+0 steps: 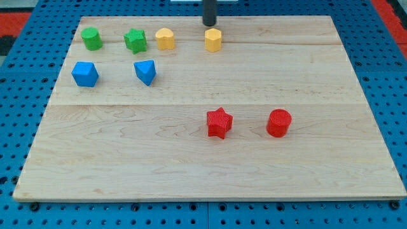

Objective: Move the red circle to the right of the triangle

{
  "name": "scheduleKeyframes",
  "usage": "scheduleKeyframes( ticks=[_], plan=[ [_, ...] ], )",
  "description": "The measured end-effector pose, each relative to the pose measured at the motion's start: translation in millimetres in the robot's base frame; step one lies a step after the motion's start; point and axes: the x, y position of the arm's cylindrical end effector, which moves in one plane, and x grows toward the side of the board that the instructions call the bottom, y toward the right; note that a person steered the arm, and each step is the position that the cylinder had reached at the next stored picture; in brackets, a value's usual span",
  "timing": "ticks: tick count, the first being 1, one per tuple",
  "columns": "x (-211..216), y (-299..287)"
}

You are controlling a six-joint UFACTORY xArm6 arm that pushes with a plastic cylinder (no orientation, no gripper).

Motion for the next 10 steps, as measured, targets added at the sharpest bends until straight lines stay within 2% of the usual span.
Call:
scheduleKeyframes(
  ticks=[1,2,3,4,5,6,7,8,9,10],
  plan=[
    [78,121],
    [172,217],
    [238,225],
    [290,187],
    [286,139],
    [242,86],
    [208,69],
    [254,109],
    [264,76],
    [245,54]
  ],
)
